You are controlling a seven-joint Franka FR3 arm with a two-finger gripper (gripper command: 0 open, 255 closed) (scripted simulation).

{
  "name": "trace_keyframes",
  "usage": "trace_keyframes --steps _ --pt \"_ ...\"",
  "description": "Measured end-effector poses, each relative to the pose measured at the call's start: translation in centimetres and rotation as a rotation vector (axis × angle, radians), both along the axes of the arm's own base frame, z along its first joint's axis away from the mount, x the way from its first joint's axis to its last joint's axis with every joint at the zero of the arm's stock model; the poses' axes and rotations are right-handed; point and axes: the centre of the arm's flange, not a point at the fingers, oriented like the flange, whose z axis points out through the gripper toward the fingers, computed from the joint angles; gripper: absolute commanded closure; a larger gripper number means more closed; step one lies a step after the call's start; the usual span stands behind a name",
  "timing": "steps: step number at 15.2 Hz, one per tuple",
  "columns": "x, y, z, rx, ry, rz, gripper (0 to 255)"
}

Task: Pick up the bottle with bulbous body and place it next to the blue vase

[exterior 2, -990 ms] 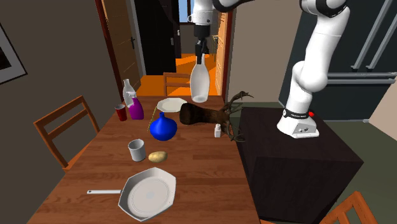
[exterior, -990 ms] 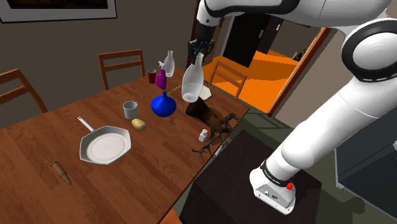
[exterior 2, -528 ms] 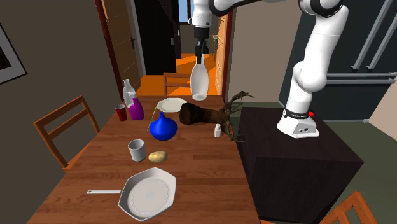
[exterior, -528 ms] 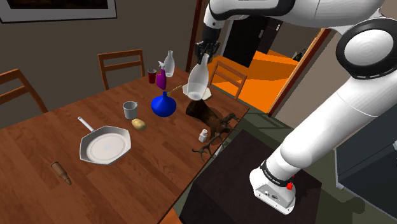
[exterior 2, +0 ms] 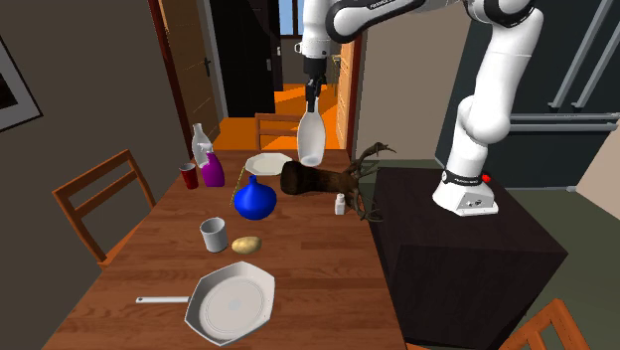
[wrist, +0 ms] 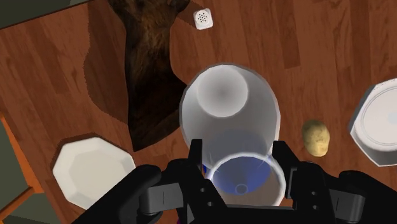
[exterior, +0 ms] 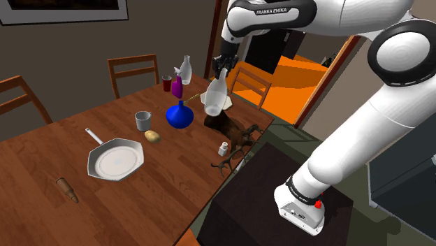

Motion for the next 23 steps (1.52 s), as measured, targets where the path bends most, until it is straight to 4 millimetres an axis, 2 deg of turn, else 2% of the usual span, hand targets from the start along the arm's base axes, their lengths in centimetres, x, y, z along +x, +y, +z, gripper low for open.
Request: trace_keyframes --steps 23 --pt "0.0 0.0 -12.2 0.000 0.000 0.000 255"
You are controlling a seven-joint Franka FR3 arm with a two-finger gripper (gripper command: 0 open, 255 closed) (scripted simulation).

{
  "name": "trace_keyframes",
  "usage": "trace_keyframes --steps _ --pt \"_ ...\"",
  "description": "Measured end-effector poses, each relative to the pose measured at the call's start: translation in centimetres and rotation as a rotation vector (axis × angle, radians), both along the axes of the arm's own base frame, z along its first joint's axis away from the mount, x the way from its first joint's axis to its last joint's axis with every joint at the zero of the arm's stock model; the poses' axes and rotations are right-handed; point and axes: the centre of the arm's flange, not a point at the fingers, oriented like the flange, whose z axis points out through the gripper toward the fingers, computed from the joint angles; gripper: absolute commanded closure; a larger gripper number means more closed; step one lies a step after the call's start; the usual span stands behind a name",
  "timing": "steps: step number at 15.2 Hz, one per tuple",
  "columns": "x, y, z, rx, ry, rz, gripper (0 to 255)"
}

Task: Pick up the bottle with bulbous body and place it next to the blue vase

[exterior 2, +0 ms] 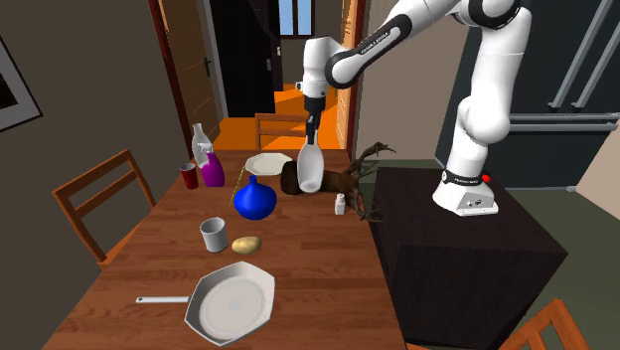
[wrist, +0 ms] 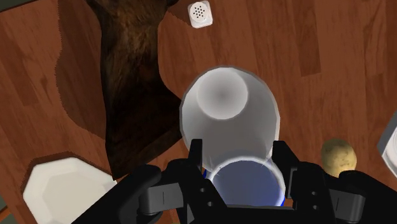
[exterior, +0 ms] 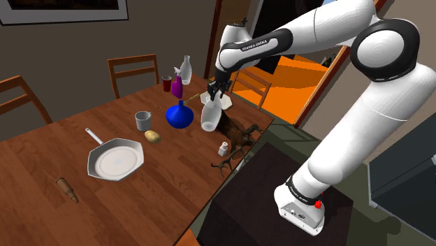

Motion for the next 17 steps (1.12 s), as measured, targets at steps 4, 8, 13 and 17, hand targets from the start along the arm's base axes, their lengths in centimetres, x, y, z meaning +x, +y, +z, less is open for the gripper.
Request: trace_keyframes --steps 4,8,13,17 --pt "0.0 0.0 -2.1 0.000 0.000 0.000 255" --pt "0.0 -0.1 -4.2 0.000 0.000 0.000 255" --pt "-0.1 0.0 -6.8 0.000 0.000 0.000 255" --pt "0.0 0.0 -8.9 0.000 0.000 0.000 255"
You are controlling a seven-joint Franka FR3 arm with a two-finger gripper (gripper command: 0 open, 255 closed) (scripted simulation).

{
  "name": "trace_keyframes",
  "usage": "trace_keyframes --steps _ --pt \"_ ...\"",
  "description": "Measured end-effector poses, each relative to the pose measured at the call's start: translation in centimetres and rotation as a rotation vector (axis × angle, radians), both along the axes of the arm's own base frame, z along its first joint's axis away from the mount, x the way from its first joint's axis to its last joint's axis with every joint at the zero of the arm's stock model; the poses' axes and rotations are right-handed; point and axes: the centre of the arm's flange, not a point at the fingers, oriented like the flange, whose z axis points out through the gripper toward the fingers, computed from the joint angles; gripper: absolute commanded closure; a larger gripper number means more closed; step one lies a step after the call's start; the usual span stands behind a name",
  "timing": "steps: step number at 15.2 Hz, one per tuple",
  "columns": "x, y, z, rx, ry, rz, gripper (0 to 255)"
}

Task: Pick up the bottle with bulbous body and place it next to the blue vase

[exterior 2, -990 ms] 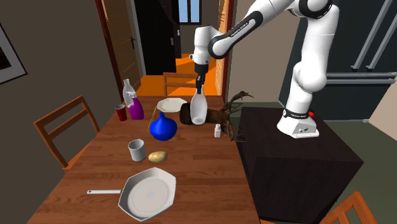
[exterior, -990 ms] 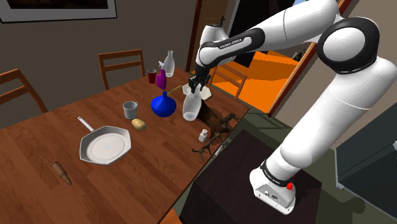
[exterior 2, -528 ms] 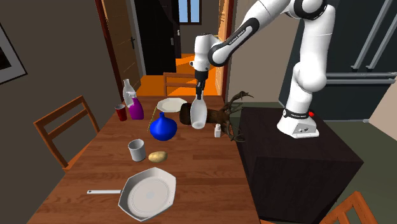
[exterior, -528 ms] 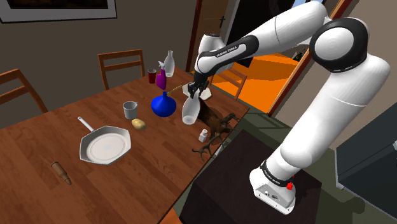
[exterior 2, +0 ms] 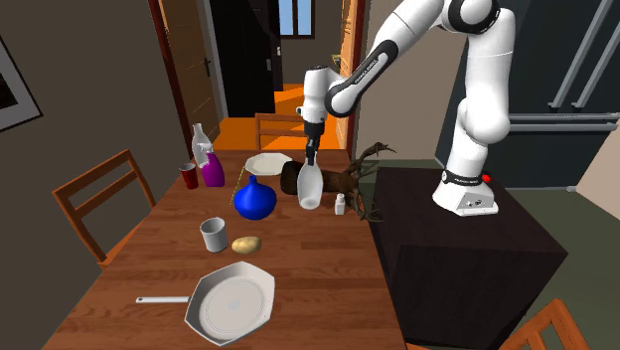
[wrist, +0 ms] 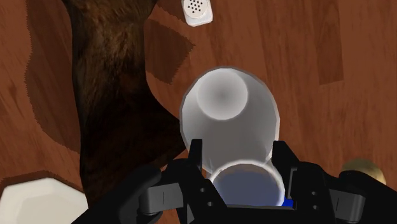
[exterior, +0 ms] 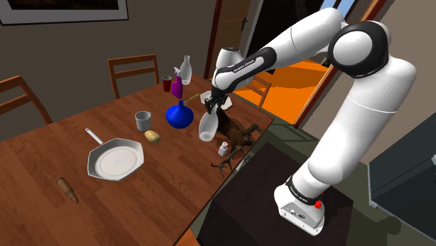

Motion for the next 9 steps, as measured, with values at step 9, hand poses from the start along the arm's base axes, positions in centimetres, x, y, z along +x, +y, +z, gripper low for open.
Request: trace_keyframes --steps 9 --pt "0.0 0.0 -4.4 0.000 0.000 0.000 255"
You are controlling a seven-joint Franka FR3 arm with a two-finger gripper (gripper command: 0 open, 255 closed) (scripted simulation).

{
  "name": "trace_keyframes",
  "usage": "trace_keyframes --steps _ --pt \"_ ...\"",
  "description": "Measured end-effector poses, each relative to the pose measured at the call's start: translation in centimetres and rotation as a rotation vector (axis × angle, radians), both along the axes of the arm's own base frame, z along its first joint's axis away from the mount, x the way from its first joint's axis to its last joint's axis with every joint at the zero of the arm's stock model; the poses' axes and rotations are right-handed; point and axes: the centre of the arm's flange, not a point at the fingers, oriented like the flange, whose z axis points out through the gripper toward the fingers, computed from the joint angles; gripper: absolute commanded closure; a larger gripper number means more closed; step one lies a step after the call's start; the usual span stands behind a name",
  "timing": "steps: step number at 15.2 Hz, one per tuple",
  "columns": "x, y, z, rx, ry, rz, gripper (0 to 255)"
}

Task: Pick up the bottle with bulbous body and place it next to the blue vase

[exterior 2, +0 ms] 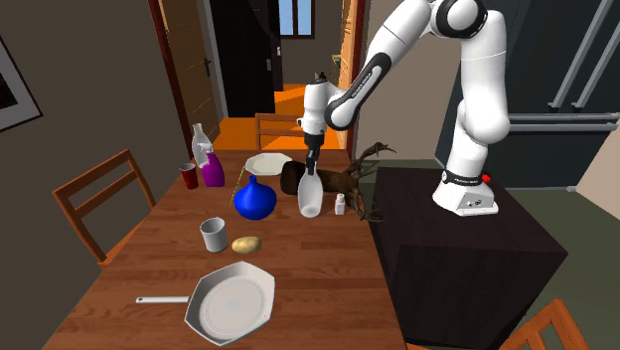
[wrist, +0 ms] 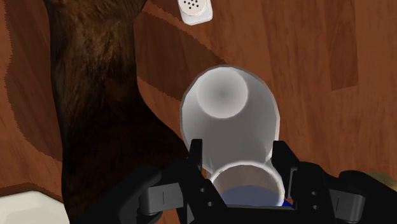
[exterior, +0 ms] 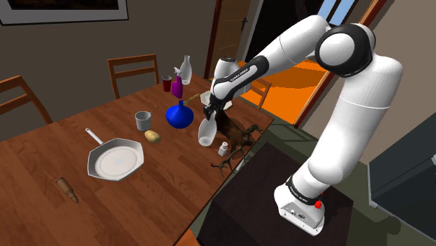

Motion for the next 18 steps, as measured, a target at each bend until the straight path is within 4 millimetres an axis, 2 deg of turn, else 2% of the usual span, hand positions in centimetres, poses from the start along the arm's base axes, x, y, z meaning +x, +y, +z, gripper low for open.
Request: trace_keyframes --steps 5,6,12,16,18 --pt "0.0 0.0 -0.2 0.000 0.000 0.000 255" --pt "0.0 0.0 -0.2 0.000 -0.001 0.000 0" --pt "0.0 0.0 -0.2 0.000 -0.001 0.000 0" --pt "-0.1 -0.1 3.8 0.000 -0.003 0.000 0" --pt "-0.2 0.0 4.6 0.000 -0.002 0.000 0"
